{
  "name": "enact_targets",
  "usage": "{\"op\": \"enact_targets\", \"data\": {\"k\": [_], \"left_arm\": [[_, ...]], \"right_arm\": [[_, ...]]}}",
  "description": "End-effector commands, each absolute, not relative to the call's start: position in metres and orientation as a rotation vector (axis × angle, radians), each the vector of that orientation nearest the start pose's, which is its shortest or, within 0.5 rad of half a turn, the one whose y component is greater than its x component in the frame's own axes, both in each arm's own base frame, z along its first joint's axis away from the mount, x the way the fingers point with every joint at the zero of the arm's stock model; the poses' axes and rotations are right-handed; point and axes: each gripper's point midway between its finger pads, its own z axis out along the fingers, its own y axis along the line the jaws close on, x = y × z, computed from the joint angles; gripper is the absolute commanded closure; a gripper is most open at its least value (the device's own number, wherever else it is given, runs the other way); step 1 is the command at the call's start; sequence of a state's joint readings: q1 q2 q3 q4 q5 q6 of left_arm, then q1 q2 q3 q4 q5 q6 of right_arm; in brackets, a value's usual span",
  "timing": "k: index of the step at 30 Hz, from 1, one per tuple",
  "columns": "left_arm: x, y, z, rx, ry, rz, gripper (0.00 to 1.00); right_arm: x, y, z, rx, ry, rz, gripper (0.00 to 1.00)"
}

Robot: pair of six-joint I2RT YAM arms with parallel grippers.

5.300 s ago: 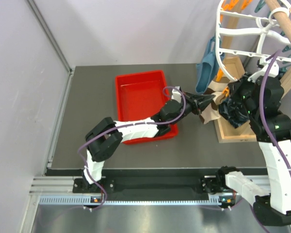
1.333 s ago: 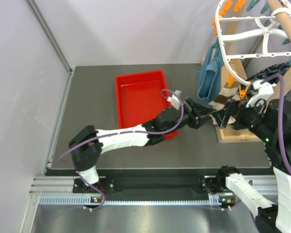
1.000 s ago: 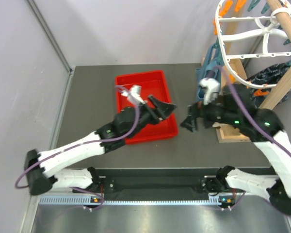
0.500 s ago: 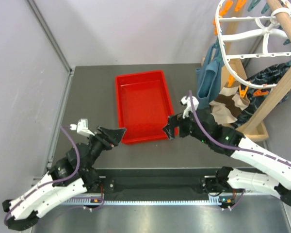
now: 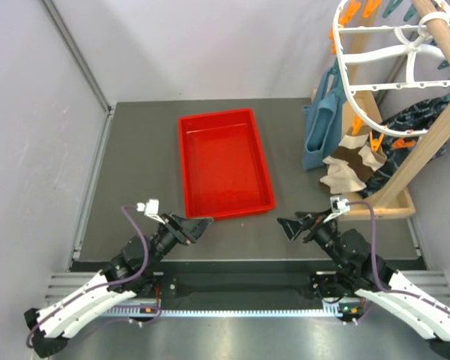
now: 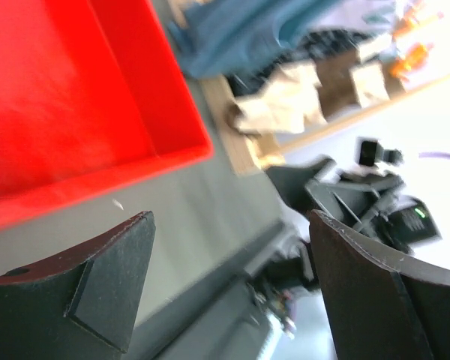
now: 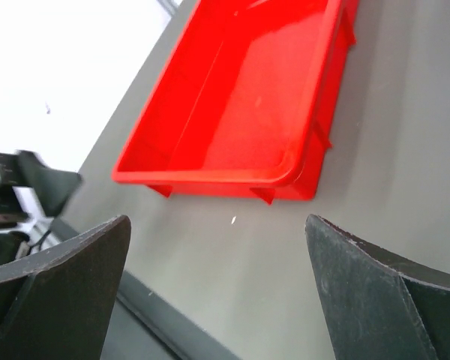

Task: Clip the socks to the hanger
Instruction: Reset both arms

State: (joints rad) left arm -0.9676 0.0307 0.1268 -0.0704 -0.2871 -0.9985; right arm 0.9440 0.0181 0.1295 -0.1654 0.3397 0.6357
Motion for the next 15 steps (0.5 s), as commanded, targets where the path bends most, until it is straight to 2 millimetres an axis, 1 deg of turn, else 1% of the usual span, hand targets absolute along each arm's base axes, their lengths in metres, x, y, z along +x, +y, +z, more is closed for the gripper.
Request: {"op": "enact_targets", "data": {"k": [1, 2, 3, 4, 5, 6, 8, 9, 11, 13, 15], "left_arm": [[0.133, -0.218, 0.204, -0.219, 1.525, -1.62, 0.12], [0.13, -0.22, 0.198, -0.231, 1.502, -1.674, 0.12], [0.13, -0.221, 0.19, -0.281, 1.51, -1.721, 0.11], [0.126, -0.224, 0.185, -0.257, 1.534, -1.725, 0.11], [0.125, -0.225, 0.185, -0.244, 1.537, -1.726, 0.11], [0.124, -0.225, 0.188, -0.223, 1.525, -1.728, 0.11], [0.121, -0.225, 0.191, -0.211, 1.512, -1.741, 0.11], [0.121, -0.225, 0.191, -0.21, 1.512, -1.746, 0.11], [0.121, -0.226, 0.186, -0.216, 1.536, -1.739, 0.11], [0.121, -0.227, 0.183, -0.218, 1.557, -1.735, 0.11], [0.123, -0.227, 0.179, -0.23, 1.573, -1.722, 0.1]], "right_arm": [[0.161, 0.181, 0.15, 0.025, 1.777, 0.993, 0.0], [0.156, 0.186, 0.144, -0.011, 1.807, 1.007, 0.0], [0.156, 0.192, 0.136, -0.017, 1.808, 1.031, 0.0], [0.155, 0.193, 0.127, 0.003, 1.824, 1.046, 0.0], [0.157, 0.192, 0.125, 0.046, 1.807, 1.068, 0.01], [0.157, 0.192, 0.101, 0.1, 1.845, 1.078, 0.0], [0.156, 0.196, 0.096, 0.15, 1.797, 1.158, 0.0], [0.156, 0.199, 0.096, 0.148, 1.792, 1.178, 0.0], [0.156, 0.202, 0.096, 0.147, 1.8, 1.187, 0.0], [0.157, 0.2, 0.084, 0.14, 1.855, 1.134, 0.0], [0.159, 0.2, 0.086, 0.143, 1.864, 1.116, 0.0]]}}
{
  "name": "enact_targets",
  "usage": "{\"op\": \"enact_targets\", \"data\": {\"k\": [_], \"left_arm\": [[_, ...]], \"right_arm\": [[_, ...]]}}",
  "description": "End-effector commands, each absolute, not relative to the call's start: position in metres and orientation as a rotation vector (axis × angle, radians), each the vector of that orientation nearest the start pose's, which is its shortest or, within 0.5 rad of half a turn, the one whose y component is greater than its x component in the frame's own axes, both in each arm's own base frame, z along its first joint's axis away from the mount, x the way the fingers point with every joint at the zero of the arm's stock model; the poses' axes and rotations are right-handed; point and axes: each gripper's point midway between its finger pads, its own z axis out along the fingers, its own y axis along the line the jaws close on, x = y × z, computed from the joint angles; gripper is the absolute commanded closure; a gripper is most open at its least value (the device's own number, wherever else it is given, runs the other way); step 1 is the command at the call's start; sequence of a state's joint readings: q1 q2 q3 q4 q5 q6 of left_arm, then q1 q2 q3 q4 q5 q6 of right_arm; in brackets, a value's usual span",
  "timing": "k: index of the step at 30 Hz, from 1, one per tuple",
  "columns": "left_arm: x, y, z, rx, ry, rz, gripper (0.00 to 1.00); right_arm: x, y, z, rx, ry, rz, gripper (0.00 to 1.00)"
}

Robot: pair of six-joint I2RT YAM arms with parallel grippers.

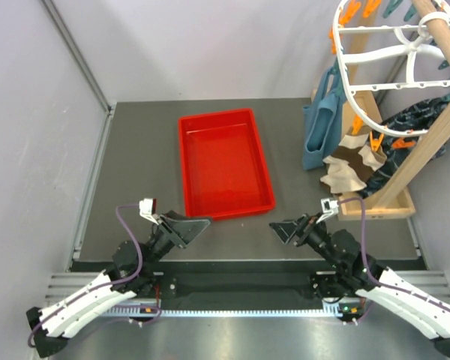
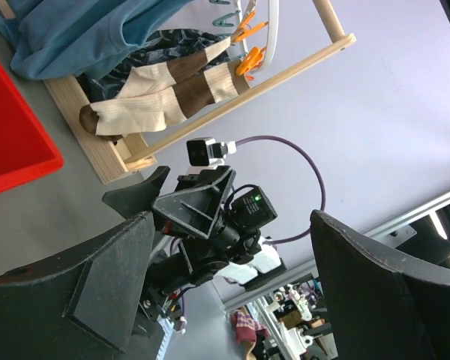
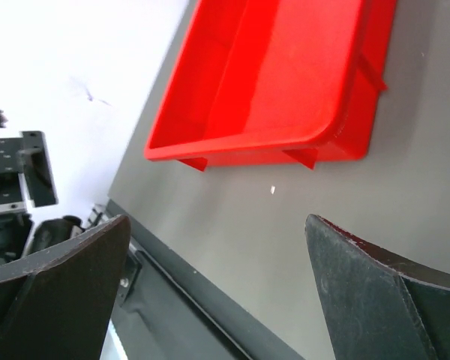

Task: Clip the socks to the hanger
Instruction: Reset both arms

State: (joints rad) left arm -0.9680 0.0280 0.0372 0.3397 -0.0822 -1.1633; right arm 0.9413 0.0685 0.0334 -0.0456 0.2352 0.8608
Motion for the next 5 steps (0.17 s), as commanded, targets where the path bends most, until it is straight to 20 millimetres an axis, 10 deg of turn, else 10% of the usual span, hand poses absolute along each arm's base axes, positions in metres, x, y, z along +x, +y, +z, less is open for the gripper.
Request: {"op": "enact_targets", "data": {"k": [1, 5], "left_arm": [[0.123, -0.227, 0.178, -0.231, 1.578, -1.719, 0.1], [0.124, -0.227, 0.175, -0.244, 1.592, -1.708, 0.09]], "right_arm": [[0.158, 0.2, 0.084, 0.137, 1.873, 1.11, 0.0], [0.159, 0.195, 0.073, 0.173, 1.905, 1.077, 0.0]]}}
